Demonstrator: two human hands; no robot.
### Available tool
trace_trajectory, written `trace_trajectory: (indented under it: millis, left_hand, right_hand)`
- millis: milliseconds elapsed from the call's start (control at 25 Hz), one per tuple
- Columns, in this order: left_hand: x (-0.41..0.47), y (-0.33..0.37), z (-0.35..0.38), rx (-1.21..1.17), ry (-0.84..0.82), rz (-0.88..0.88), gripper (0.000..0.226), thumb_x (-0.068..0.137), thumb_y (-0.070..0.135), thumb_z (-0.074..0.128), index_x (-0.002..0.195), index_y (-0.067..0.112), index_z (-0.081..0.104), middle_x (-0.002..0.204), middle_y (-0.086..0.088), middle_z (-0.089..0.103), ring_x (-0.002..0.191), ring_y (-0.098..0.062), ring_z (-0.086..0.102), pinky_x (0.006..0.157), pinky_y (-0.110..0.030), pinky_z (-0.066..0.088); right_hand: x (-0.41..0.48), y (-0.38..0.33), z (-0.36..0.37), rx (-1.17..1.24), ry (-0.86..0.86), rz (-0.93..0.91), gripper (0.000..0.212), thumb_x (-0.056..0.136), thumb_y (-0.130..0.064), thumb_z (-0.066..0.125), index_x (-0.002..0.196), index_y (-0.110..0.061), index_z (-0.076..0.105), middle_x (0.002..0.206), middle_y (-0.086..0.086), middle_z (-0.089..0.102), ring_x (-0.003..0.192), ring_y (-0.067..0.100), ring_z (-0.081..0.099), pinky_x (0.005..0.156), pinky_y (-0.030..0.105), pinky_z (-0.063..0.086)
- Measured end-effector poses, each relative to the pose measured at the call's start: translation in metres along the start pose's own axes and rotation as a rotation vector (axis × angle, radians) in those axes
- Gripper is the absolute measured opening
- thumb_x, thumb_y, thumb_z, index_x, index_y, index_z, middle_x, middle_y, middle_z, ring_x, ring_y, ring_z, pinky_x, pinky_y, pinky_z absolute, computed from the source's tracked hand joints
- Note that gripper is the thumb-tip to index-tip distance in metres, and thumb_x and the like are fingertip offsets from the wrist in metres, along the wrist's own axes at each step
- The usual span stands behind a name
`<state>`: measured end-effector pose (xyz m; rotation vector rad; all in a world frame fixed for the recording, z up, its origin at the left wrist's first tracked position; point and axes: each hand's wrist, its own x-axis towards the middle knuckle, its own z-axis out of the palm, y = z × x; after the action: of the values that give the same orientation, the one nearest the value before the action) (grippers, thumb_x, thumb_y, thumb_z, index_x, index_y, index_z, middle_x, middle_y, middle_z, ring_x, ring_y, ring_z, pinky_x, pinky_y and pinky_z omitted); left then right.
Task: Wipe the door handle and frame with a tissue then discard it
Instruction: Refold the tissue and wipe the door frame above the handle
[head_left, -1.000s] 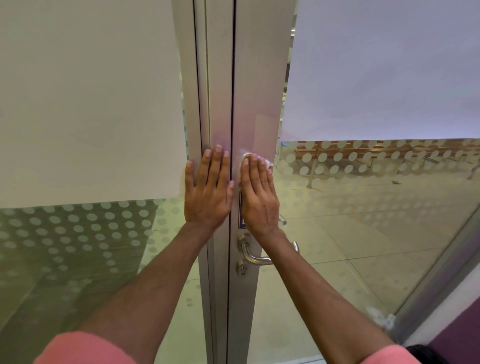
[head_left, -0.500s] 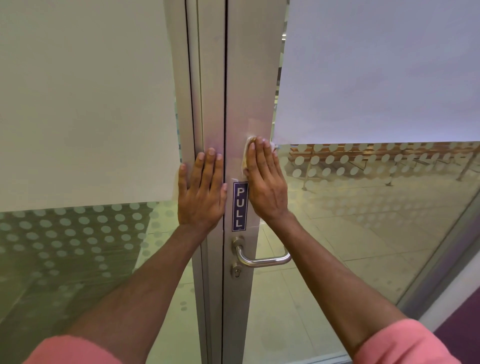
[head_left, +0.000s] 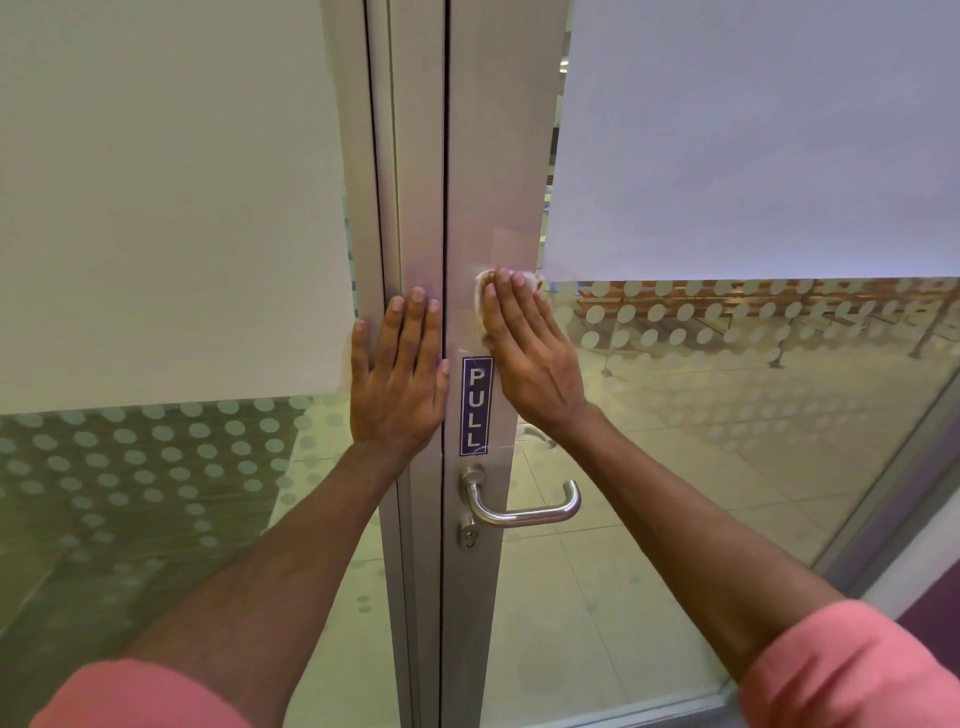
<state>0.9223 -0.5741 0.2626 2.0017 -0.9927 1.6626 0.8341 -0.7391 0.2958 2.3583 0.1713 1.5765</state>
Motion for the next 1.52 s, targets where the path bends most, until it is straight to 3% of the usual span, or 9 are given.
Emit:
trace_trajectory:
  millis: [120,320,440,600,840,1000,1160,1320,1520]
  left_hand:
    - [0.001,0.000,0.000,-0.008,0.015,0.001,0.062,0.105,0.038,0.020,0.156,0.012,-0.002,0.163,-0.003,-0.015,0.152,-0.018,-0.011,0.123,-0.044,-0.008]
    - [0.000,0.000,0.002,0.007,0.018,0.008,0.062,0.105,0.038,0.021,0.157,0.012,-0.001,0.164,-0.003,-0.013,0.152,-0.019,-0.010,0.123,-0.045,-0.007]
    - [0.000,-0.001,0.003,0.004,0.027,0.003,0.062,0.105,0.038,0.021,0.157,0.012,0.000,0.164,-0.003,-0.013,0.152,-0.019,-0.009,0.123,-0.045,-0.008]
    - [-0.001,-0.001,0.002,-0.008,0.017,0.005,0.062,0.105,0.039,0.021,0.157,0.012,-0.002,0.163,-0.003,-0.014,0.152,-0.019,-0.010,0.123,-0.044,-0.008]
    - [-0.001,-0.002,0.003,-0.002,0.012,0.004,0.062,0.105,0.039,0.019,0.156,0.013,-0.004,0.164,-0.003,-0.013,0.151,-0.019,-0.012,0.123,-0.045,-0.008]
    - [-0.001,-0.002,0.003,-0.016,0.014,-0.002,0.061,0.105,0.038,0.019,0.157,0.014,-0.002,0.166,-0.003,-0.003,0.152,-0.018,-0.010,0.123,-0.045,-0.007]
    - [-0.001,-0.001,0.004,-0.008,0.021,-0.002,0.062,0.105,0.038,0.020,0.157,0.013,-0.002,0.164,-0.002,-0.013,0.152,-0.018,-0.009,0.123,-0.045,-0.008]
    - [-0.001,-0.001,0.006,-0.012,0.027,-0.002,0.061,0.105,0.038,0.020,0.157,0.013,-0.001,0.164,-0.002,-0.012,0.152,-0.019,-0.008,0.123,-0.044,-0.008]
    - [-0.001,-0.002,0.006,-0.008,0.020,-0.001,0.062,0.105,0.039,0.019,0.157,0.013,-0.002,0.164,-0.002,-0.014,0.152,-0.018,-0.010,0.123,-0.044,-0.010]
  right_hand:
    - [-0.047,-0.005,0.002,0.015,-0.179,-0.205,0.065,0.094,-0.003,0.052,0.149,-0.005,0.018,0.154,0.019,0.031,0.148,0.023,0.012,0.122,0.039,0.012]
    - [-0.096,0.002,-0.003,-0.018,-0.495,-0.563,0.066,0.095,-0.007,0.037,0.152,-0.012,0.005,0.160,0.006,0.009,0.148,0.017,0.003,0.123,0.032,-0.001]
    - [-0.068,0.008,-0.004,-0.068,-0.374,-0.449,0.062,0.097,-0.006,0.035,0.152,-0.010,0.007,0.160,0.010,0.009,0.149,0.020,0.006,0.123,0.036,0.005]
    - [-0.027,0.001,0.000,-0.040,-0.163,-0.209,0.060,0.097,-0.007,0.048,0.151,-0.007,0.019,0.155,0.016,0.029,0.148,0.023,0.016,0.122,0.039,0.017]
    - [-0.091,-0.007,-0.001,0.016,-0.509,-0.552,0.065,0.094,-0.005,0.045,0.151,-0.011,0.015,0.159,0.007,0.025,0.147,0.018,0.017,0.121,0.034,0.012]
    - [-0.085,0.009,-0.003,-0.036,-0.514,-0.630,0.069,0.093,-0.008,0.046,0.151,-0.012,0.008,0.159,0.006,0.015,0.147,0.017,0.012,0.123,0.033,0.003]
    - [-0.035,0.034,-0.011,-0.141,-0.257,-0.399,0.061,0.098,-0.007,0.038,0.152,-0.010,0.011,0.159,0.010,0.008,0.149,0.021,0.009,0.123,0.037,0.004]
    - [-0.015,0.013,-0.004,-0.070,-0.098,-0.193,0.057,0.100,-0.013,0.048,0.150,-0.005,0.023,0.156,0.016,0.028,0.148,0.024,0.018,0.121,0.039,0.018]
    - [-0.085,-0.006,-0.003,-0.004,-0.512,-0.491,0.065,0.095,-0.008,0.039,0.152,-0.011,0.008,0.161,0.010,0.016,0.148,0.019,0.006,0.123,0.035,0.005]
